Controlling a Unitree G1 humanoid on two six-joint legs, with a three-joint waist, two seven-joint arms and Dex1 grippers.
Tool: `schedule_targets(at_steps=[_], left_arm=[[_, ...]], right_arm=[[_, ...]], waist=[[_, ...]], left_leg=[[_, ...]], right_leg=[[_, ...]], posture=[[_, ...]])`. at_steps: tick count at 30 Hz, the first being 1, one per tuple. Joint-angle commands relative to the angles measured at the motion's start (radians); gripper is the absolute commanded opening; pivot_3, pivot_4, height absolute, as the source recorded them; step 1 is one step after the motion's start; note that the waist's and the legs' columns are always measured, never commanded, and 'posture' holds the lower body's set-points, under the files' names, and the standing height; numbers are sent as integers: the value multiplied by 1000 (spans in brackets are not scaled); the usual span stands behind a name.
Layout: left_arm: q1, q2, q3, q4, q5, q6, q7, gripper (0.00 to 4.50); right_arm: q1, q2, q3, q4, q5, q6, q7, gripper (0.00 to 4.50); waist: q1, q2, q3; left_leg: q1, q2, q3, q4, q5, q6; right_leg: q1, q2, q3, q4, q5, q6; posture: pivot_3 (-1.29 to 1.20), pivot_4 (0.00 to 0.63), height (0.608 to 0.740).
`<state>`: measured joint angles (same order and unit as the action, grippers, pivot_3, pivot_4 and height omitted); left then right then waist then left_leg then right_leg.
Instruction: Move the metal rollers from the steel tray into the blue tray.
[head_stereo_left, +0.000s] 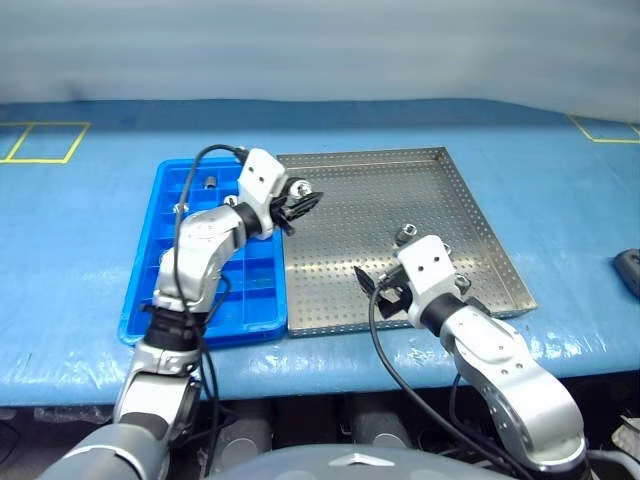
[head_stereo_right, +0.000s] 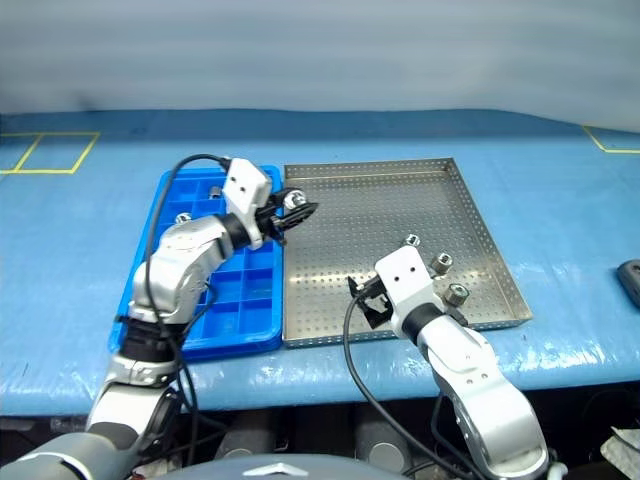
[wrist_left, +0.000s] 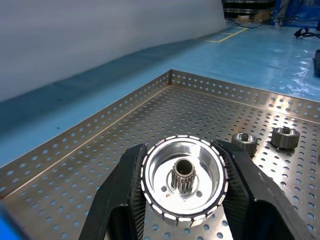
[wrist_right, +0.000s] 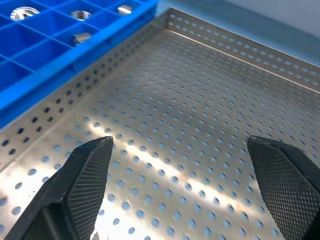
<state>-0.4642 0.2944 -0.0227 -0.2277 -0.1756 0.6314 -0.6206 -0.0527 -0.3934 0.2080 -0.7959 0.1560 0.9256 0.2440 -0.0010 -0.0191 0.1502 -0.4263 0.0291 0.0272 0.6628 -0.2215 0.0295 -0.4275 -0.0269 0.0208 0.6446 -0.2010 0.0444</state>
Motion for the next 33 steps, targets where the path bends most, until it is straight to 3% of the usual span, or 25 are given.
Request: schedule_targets(at_steps=[1,6,13,27,33], left_arm=[[76,60,51,-186,-15,63,42,1714],[271,109,156,-396,-32,147,110,1714],[498,145,217,-542,-30,233,178,1714],[579,127,211,-482,-55,259,251,1714],[588,154,183,-465,-65,291,238,1714]], right_arm=[[-95,4,47,68,15,-49,63,4500],[-211,52,126,227,16,-135,128,4500],[-257,93,205,331,6,-213,197,4500],[-242,109,234,329,3,-223,235,4500],[-209,86,241,282,12,-202,246,4500]], waist=[[25,0,0],[69,-1,1],[141,-1,1],[247,-1,1],[266,0,1]], left_leg=[[0,0,0,0,0,0],[-1,0,0,0,0,0],[-2,1,-3,0,0,0],[-4,2,-5,-3,-1,-4],[-4,3,-4,-3,-2,-5]], right_leg=[[0,0,0,-1,0,0],[0,-1,-1,-1,0,0],[0,-2,-5,-2,-1,-2],[-3,-4,-11,-2,-3,-5],[-4,-3,-12,-3,-5,-7]], posture=[[255,150,740],[351,150,740],[434,150,740],[424,150,740],[424,150,740]])
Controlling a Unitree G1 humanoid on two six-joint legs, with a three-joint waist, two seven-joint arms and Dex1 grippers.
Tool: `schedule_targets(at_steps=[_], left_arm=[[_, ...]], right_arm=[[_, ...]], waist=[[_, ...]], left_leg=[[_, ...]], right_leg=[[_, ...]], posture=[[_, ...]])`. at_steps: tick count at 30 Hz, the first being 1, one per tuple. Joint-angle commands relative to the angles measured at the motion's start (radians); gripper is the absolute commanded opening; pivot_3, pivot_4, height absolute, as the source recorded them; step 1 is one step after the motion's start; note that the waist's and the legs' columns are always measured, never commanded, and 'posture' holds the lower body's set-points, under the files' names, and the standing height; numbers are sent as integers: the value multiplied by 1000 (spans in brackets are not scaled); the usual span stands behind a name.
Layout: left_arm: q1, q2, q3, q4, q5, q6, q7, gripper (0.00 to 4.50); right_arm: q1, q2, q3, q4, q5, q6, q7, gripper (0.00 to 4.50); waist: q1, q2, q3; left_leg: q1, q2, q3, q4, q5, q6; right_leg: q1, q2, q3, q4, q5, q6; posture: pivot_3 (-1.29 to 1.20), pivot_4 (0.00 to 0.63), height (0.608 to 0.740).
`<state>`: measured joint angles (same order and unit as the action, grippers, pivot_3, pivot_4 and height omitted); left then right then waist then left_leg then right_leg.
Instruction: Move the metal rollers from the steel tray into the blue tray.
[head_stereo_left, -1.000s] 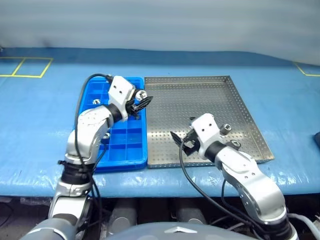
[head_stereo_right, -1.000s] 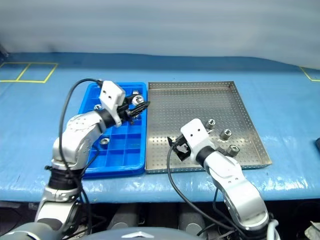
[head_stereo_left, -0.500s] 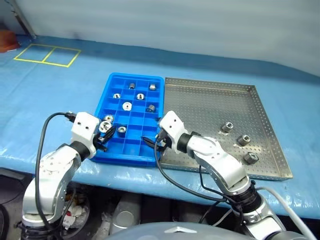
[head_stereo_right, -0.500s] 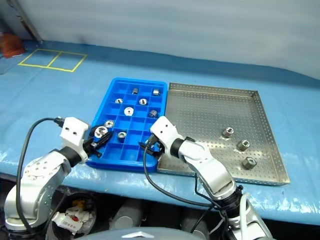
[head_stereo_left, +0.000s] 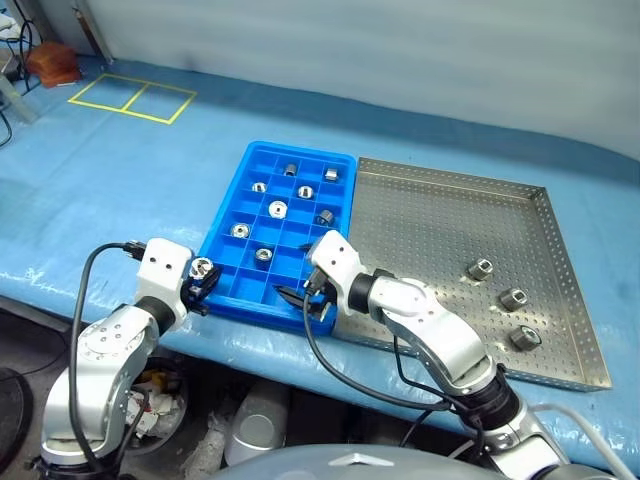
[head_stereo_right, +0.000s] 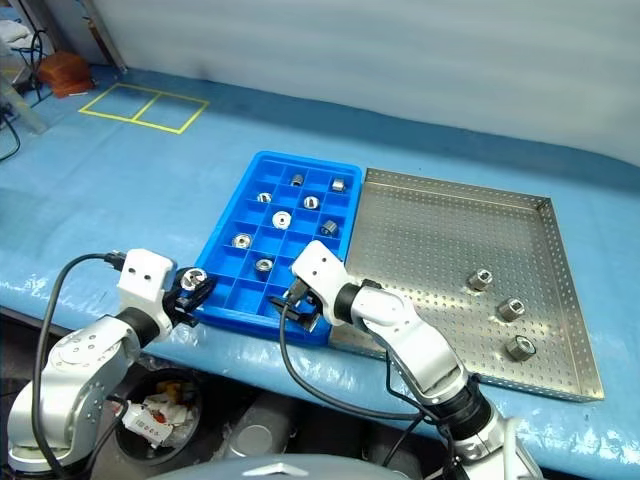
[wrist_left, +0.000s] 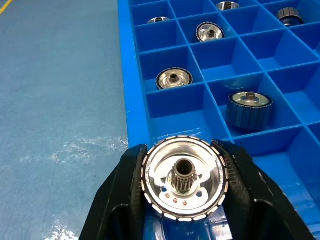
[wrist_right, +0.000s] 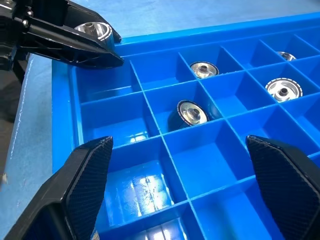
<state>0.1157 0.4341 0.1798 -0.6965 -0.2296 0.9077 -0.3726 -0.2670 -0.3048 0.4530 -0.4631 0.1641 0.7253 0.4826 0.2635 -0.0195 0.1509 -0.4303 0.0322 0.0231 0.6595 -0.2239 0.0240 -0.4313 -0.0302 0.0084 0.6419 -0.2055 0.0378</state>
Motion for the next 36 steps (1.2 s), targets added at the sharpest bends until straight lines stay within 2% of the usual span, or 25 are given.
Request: schedule_targets(at_steps=[1,17,25,26,30,36], left_arm=[[8,21,-26,6,-13,14,-13,1714],[-47,49,-50,46,-43,52,12,1714],[-79,23,-18,26,-98,17,5,4319],[-89,9,-10,22,-115,-6,1,4446],[-146,-40,-12,9,-203,-40,-41,4446],[-234,-72,-145,70,-200,-102,-71,4446]], right_arm=[[7,-4,-4,-53,3,1,6,4500],[38,3,-12,-71,0,14,-25,4500],[60,-11,-34,-105,6,29,-36,4500],[65,-14,-41,-114,6,34,-41,4500],[108,-35,-103,-180,8,73,-71,4500],[223,-37,-269,-306,2,162,-168,4500]], waist=[[2,0,0],[-8,1,0],[-25,1,0],[-26,1,0],[-24,1,0],[-49,1,0]], left_leg=[[0,0,0,0,0,0],[-1,4,2,0,-1,-2],[0,5,1,0,-2,-3],[0,6,1,0,-2,-3],[-1,5,0,0,-2,-4],[-2,4,0,0,-2,-3]], right_leg=[[0,0,0,0,0,0],[0,4,-2,-1,-2,-3],[0,5,-4,1,-3,-5],[0,5,-4,1,-3,-5],[0,3,-5,-1,-3,-5],[2,3,-6,-2,-3,-4]], posture=[[424,150,740],[371,150,740],[364,150,740],[356,150,740],[317,150,740],[204,150,740]])
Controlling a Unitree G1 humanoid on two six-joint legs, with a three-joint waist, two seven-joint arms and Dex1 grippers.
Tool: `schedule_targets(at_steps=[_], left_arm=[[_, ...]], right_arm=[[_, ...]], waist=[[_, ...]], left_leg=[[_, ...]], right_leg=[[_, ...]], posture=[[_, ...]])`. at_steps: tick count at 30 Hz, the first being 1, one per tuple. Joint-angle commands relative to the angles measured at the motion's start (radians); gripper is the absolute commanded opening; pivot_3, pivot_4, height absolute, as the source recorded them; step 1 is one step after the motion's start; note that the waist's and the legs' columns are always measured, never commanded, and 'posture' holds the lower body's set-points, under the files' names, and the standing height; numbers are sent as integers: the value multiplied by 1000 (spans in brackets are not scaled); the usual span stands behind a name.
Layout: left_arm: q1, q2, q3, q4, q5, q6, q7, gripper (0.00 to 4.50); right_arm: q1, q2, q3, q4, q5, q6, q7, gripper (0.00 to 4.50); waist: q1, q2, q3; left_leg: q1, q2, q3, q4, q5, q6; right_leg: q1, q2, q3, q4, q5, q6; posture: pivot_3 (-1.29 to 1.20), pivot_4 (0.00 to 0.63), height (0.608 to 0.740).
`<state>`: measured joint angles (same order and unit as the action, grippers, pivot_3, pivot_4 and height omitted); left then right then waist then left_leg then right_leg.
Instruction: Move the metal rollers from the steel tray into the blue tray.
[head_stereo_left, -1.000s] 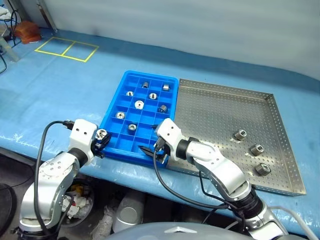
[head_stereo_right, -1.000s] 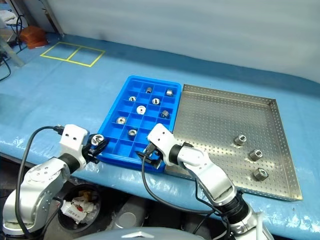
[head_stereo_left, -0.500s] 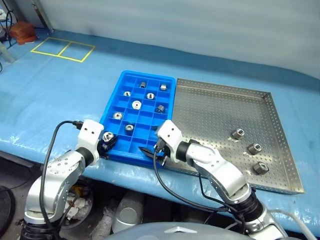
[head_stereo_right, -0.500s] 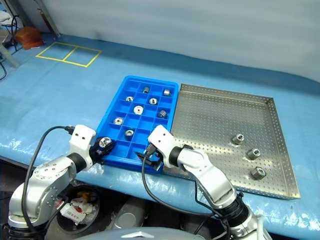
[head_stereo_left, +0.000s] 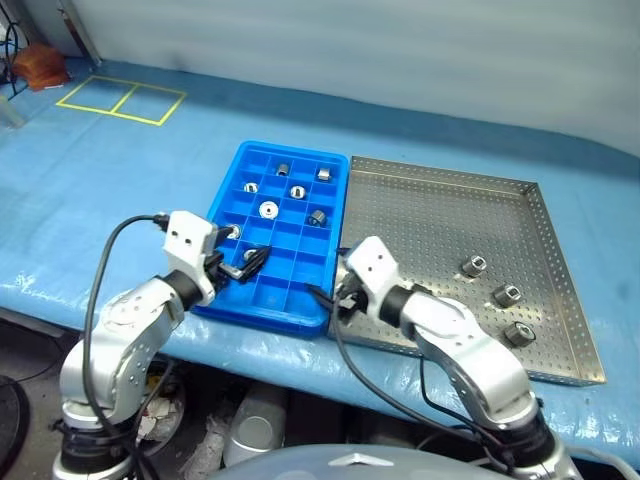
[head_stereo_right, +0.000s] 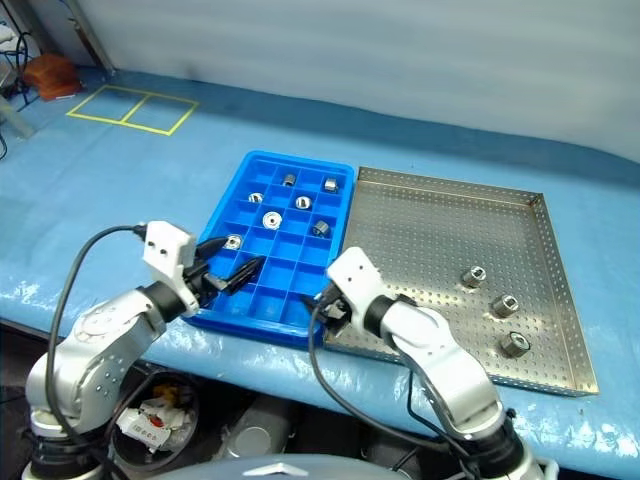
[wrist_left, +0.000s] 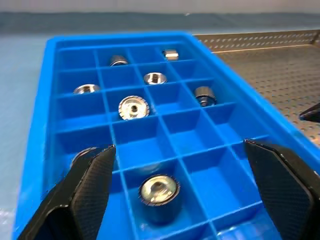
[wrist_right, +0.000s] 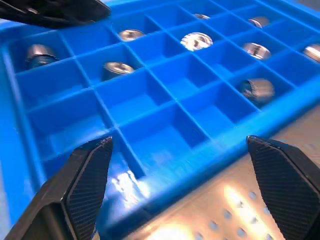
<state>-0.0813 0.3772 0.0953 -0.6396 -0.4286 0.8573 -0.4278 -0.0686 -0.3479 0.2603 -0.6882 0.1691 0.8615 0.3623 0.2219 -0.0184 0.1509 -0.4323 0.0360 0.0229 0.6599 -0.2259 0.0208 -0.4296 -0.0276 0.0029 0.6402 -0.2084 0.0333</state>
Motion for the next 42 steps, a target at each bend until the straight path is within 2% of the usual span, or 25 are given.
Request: schedule_targets(at_steps=[1,6,9,14,23,27,32,35,40,42], left_arm=[[-56,-31,-93,39,12,-74,-14,4446],[-102,-78,-241,162,109,-219,-9,4446],[-106,-103,-313,227,140,-295,-40,4446],[-106,-140,-383,264,160,-361,-62,4446],[-75,-157,-437,254,174,-386,-70,4446],[-52,-121,-455,223,168,-375,-110,4446],[-27,-81,-472,206,178,-372,-129,4446],[-38,-95,-464,207,165,-355,-122,4500],[-40,-109,-454,205,162,-346,-115,4500],[-35,-113,-445,205,165,-353,-107,4500]], right_arm=[[39,22,-112,-91,-12,39,-81,4500],[21,146,-225,-57,-66,101,-258,4500],[-43,260,-269,37,-121,116,-396,4500],[-166,352,-318,234,-188,88,-531,4500],[-341,394,-459,577,-190,-58,-642,4500],[-358,376,-475,688,-203,-102,-657,4500],[-336,378,-465,718,-177,-117,-614,4500],[-322,387,-453,715,-170,-115,-595,3905],[-307,392,-436,688,-168,-108,-578,2232],[-304,391,-423,665,-166,-101,-568,1690]], waist=[[-17,0,0],[-93,1,0],[-144,1,0],[-197,1,0],[-211,2,0],[-211,2,0],[-210,4,1],[-209,4,1],[-209,4,1],[-209,4,1]], left_leg=[[0,0,0,0,0,0],[1,-1,1,1,0,0],[2,-2,1,1,0,0],[3,-4,0,0,1,1],[4,-6,1,0,1,2],[4,-6,1,0,2,3],[4,-6,1,0,2,3],[4,-6,1,0,2,3],[5,-6,1,1,2,4],[5,-6,1,0,2,4]], right_leg=[[0,0,0,0,0,0],[1,1,1,2,0,0],[1,3,3,3,0,0],[0,3,7,4,1,0],[0,3,11,4,3,4],[1,3,11,4,3,4],[0,3,12,4,3,4],[1,3,12,4,3,4],[1,3,12,4,3,5],[1,3,12,4,3,5]], posture=[[181,150,740],[110,150,740],[69,150,740],[38,150,740],[64,150,740],[86,150,740],[103,150,740],[104,150,740],[104,150,740],[105,150,740]])
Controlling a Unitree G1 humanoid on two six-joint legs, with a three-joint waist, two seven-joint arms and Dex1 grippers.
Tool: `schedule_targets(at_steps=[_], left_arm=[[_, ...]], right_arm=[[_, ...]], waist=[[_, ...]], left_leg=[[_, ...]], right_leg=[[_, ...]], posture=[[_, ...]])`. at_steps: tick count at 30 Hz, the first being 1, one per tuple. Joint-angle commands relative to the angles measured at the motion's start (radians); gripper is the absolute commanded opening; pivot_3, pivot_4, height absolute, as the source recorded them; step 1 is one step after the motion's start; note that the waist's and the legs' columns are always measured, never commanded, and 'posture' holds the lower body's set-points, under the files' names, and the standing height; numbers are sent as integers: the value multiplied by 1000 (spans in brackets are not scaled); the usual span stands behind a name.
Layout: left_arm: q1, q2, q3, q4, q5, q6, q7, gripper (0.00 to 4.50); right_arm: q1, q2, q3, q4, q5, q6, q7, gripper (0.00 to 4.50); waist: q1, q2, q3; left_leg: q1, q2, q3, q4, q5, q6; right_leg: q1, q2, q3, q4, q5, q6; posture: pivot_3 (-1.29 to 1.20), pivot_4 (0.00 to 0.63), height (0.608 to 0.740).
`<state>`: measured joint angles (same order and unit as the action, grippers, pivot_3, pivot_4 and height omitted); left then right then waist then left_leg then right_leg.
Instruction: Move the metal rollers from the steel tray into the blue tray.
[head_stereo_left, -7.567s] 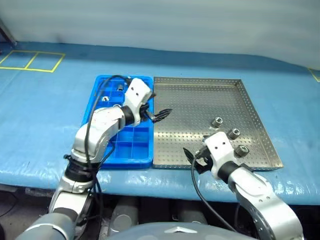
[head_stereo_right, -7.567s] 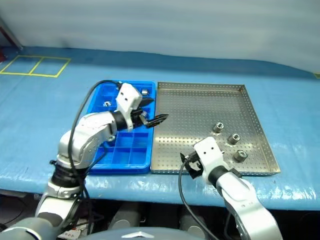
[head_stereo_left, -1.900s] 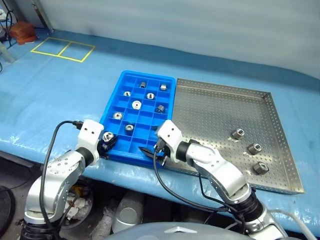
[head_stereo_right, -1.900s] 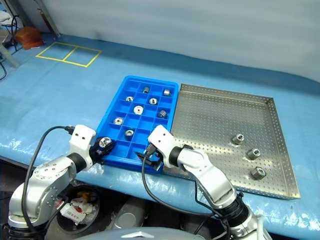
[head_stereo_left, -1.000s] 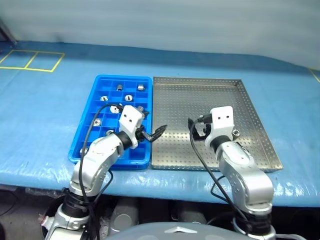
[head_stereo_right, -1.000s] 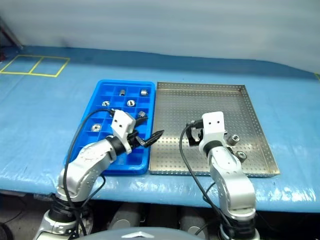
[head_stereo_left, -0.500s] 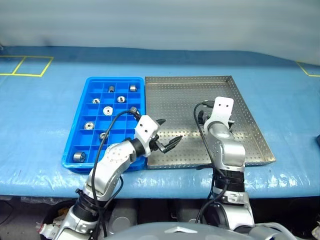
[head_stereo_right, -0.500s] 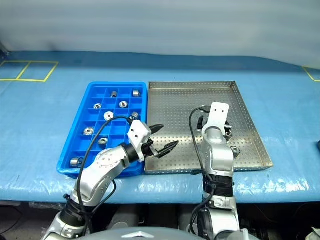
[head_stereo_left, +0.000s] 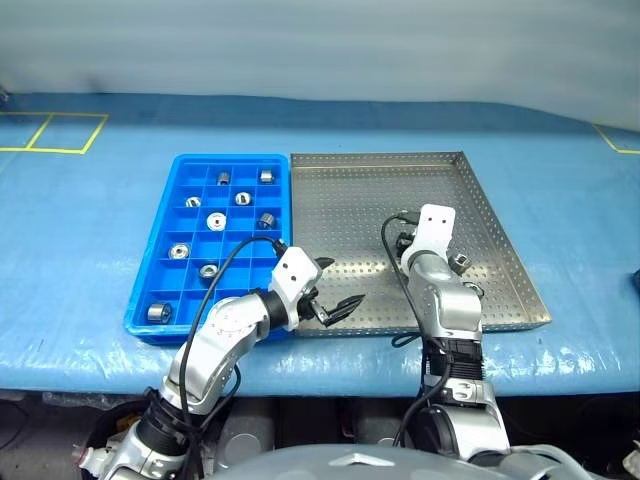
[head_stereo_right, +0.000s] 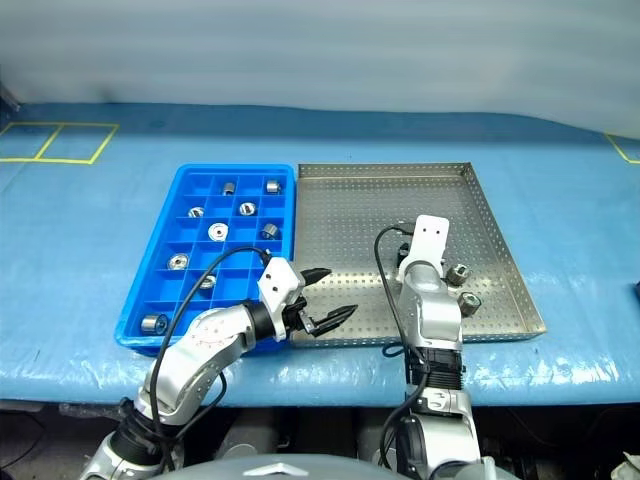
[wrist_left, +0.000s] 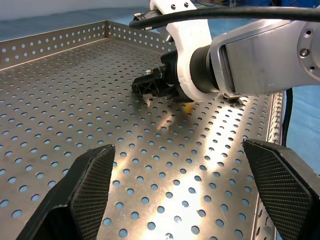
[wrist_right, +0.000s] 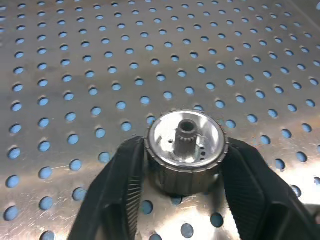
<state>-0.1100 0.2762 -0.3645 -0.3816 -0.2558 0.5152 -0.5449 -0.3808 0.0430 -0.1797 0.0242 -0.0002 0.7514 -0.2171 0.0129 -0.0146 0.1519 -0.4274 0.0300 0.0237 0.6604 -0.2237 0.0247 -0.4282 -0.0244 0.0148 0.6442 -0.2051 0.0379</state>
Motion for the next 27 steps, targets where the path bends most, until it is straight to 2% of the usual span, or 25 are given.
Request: schedule_targets(at_steps=[1,5,13,18,27], left_arm=[[-5,-16,22,-53,-9,-14,16,4500],[-3,-33,50,-55,-16,-20,42,4500],[38,-53,144,-125,15,-27,152,4500],[100,-26,201,-190,26,-21,195,4500],[213,4,270,-290,49,-9,265,4500]], right_arm=[[8,-3,26,-57,3,11,18,1691],[-2,-15,63,-86,-5,22,40,1691],[-101,-76,319,-187,-15,32,242,1691],[-162,-50,409,-181,-5,25,320,1691],[-230,21,468,-75,14,-26,394,1691]], waist=[[0,0,0],[0,0,0],[9,2,1],[38,2,2],[115,2,2]], left_leg=[[0,0,0,0,0,0],[0,0,0,0,0,0],[0,0,-1,0,0,0],[-1,0,-1,-3,0,0],[-1,0,-2,-3,0,0]], right_leg=[[0,0,0,0,0,0],[0,0,0,0,0,0],[-1,1,0,1,0,0],[-1,0,-1,0,0,0],[-1,0,-3,-1,-1,-1]], posture=[[105,150,740],[105,150,740],[236,150,740],[322,150,740],[468,150,740]])
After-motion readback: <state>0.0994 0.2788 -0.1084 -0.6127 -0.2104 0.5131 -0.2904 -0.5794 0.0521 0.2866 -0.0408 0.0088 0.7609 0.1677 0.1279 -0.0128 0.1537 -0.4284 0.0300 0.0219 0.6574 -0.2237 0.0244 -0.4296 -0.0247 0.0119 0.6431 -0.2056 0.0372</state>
